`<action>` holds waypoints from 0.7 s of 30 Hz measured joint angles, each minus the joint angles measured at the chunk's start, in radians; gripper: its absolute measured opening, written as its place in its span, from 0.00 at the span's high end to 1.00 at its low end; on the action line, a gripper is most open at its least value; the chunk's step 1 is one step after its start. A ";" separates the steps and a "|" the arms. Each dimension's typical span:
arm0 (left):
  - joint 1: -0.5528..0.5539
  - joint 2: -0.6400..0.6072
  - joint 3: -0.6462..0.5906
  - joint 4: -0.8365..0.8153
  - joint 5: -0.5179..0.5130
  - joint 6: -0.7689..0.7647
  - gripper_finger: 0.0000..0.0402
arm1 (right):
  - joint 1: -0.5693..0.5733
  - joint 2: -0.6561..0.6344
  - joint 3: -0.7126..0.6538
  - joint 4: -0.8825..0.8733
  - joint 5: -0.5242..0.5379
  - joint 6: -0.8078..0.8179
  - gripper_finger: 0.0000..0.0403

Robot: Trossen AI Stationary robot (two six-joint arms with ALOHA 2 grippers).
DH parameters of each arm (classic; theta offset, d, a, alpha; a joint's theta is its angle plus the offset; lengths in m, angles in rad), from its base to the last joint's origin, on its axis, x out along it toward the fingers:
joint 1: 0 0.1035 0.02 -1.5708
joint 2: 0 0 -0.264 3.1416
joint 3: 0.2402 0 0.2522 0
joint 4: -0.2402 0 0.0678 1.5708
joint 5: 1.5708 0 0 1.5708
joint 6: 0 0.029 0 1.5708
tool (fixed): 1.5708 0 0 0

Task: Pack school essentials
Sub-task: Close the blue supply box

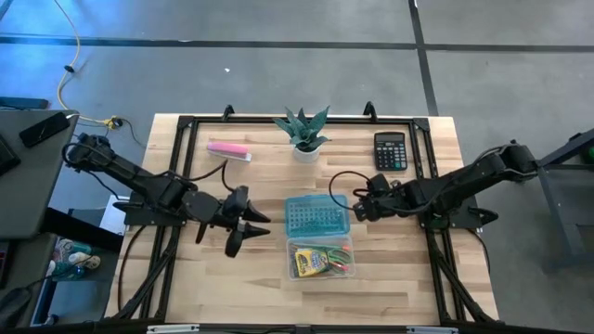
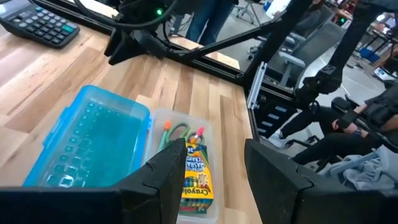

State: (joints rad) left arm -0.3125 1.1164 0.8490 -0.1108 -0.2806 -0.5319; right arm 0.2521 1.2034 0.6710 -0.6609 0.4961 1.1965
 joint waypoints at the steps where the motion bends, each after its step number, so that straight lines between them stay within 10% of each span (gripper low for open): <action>1: -0.005 0.000 0.000 -0.005 -0.003 -0.007 0.62 | -0.003 0.000 0.000 0.000 0.000 0.000 0.63; 21: -0.044 0.199 0.000 -0.059 0.098 -0.192 0.62 | -0.096 0.000 0.001 0.017 -0.070 -0.088 0.63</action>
State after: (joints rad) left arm -0.3564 1.3155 0.8494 -0.1702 -0.1829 -0.7239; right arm 0.1563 1.2034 0.6720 -0.6444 0.4263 1.1084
